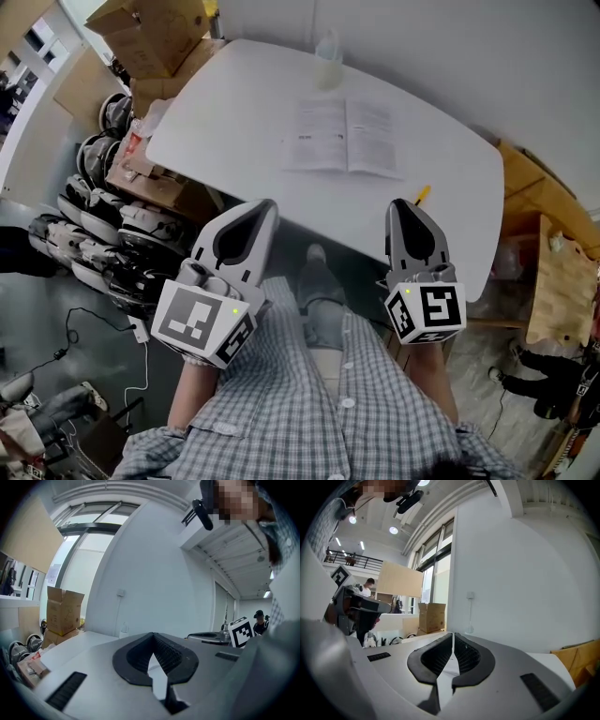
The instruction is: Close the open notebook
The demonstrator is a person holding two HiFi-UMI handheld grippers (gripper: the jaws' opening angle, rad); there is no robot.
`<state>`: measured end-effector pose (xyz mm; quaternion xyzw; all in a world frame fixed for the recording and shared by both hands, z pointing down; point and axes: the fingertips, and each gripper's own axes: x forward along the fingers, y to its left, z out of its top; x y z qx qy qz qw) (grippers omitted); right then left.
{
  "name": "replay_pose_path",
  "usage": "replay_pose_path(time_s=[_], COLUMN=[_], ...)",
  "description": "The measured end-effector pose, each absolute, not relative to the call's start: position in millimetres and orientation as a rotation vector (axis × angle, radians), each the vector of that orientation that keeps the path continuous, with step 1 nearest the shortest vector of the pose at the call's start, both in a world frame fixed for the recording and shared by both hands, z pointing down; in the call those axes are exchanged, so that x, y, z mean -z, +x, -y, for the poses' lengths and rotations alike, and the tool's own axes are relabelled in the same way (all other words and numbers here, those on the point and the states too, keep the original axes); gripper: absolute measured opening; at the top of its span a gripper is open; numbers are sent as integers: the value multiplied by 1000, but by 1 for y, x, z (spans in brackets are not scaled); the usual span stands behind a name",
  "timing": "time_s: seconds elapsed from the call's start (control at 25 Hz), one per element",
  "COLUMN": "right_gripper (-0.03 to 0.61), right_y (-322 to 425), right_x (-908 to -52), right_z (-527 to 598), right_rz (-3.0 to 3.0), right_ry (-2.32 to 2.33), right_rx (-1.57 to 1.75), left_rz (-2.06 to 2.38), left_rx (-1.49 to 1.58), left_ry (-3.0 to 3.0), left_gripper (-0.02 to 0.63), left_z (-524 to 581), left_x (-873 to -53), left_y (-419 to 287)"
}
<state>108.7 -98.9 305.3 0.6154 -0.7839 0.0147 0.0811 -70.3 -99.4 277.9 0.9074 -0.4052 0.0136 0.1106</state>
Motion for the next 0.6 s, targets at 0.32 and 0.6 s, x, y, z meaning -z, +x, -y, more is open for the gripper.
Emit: replay_pose_path(time_s=[0.32,0.6], right_gripper=[28,29], right_y=[126,136], right_x=[-316,-329], right_z=[129,147], right_rz=[2312,2300], right_ry=[1849,1836], right_rx=[-121,-177], left_rz=[1191,1187], left_rx=[-43,-54], left_ry=[2647,2649], left_gripper=[6,6], left_z=[128,149], left_x=[-279,-277], left_y=[-62,-51])
